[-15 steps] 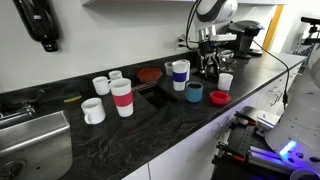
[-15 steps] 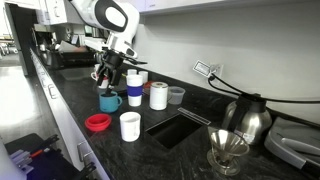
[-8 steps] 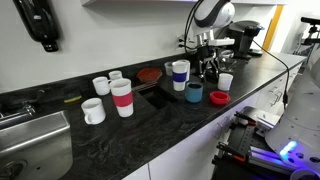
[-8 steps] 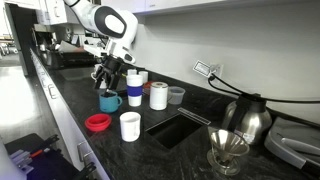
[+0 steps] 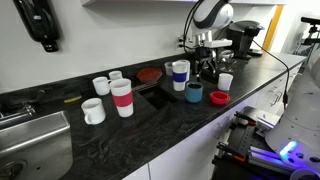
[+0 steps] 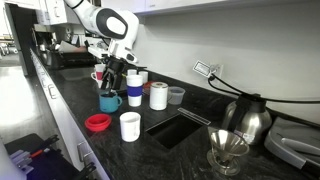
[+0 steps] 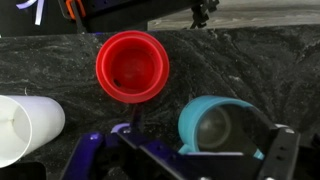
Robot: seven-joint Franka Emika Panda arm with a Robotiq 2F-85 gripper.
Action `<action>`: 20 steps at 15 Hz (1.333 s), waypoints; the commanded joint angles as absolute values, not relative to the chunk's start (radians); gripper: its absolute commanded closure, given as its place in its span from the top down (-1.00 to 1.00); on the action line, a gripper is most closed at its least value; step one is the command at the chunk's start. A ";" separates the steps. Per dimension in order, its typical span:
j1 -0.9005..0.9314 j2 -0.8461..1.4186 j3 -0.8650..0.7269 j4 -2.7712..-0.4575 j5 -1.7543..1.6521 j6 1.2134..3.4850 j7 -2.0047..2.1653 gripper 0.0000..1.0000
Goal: Move the blue mug cup to the right
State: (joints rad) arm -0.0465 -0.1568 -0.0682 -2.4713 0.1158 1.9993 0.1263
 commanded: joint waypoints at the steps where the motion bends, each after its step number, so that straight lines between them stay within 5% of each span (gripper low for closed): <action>1: -0.058 -0.106 -0.059 -2.446 0.110 2.051 0.204 1.00; 8: -0.065 -0.037 -0.073 -2.447 0.103 2.108 0.283 0.91; 9: -0.068 -0.036 -0.076 -2.447 0.105 2.115 0.285 0.45; 11: -0.073 -0.039 -0.080 -2.449 0.109 2.126 0.287 0.31; 20: -0.076 -0.028 -0.087 -2.465 0.123 2.136 0.272 -0.94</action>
